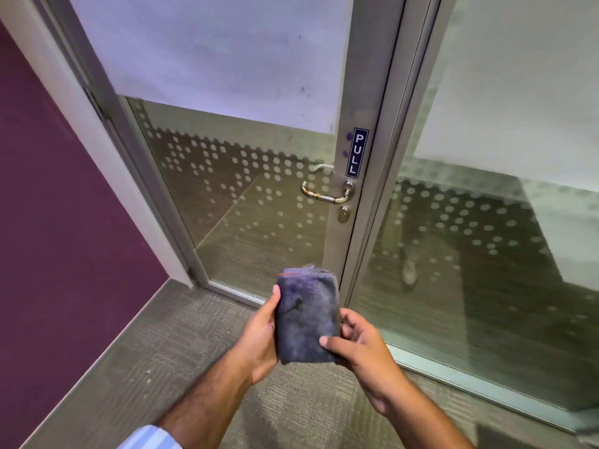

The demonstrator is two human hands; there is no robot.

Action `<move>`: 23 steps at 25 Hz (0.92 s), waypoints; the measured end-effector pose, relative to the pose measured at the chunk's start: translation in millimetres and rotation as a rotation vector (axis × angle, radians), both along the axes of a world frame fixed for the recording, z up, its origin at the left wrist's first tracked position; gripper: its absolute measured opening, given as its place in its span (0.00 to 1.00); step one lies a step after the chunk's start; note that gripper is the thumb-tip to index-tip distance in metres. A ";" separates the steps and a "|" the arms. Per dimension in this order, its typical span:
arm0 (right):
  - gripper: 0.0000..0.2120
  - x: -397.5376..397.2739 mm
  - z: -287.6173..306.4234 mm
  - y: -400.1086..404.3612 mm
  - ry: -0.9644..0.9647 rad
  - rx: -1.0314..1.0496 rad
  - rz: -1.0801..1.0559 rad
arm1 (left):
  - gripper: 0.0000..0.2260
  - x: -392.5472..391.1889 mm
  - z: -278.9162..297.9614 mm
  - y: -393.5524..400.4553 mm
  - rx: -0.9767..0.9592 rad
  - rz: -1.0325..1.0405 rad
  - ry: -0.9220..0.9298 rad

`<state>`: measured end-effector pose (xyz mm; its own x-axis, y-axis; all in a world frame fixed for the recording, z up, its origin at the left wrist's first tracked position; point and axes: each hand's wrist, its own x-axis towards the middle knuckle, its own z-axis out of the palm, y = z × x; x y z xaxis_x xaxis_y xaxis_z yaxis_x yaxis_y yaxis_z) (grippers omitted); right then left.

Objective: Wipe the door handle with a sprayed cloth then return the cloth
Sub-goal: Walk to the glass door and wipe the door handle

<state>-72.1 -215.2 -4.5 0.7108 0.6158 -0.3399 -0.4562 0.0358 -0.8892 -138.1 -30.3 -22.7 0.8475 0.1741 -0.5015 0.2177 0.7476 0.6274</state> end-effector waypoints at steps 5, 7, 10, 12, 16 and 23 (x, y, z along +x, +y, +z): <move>0.24 27.3 4.6 16.0 0.178 0.098 0.051 | 0.35 35.3 -4.8 14.5 -0.027 -0.073 -0.003; 0.28 46.8 4.0 22.4 0.251 0.133 0.076 | 0.34 54.6 -5.3 18.2 -0.013 -0.096 -0.012; 0.29 80.9 0.2 33.3 0.306 0.200 0.072 | 0.31 87.6 -0.1 24.4 0.070 -0.088 -0.026; 0.27 102.6 0.5 41.0 0.336 0.271 0.052 | 0.28 108.7 6.6 30.2 0.184 -0.047 -0.049; 0.23 152.4 0.6 60.2 0.382 0.363 0.037 | 0.20 158.9 20.1 51.9 0.506 0.112 -0.113; 0.18 207.9 10.3 82.8 0.388 0.383 0.002 | 0.08 203.2 34.1 88.9 0.825 0.339 -0.182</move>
<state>135.9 -132.4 5.8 0.5764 0.7485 -0.3277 -0.7485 0.3228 -0.5793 65.1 58.6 11.4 0.7393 0.6727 0.0294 -0.0865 0.0516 0.9949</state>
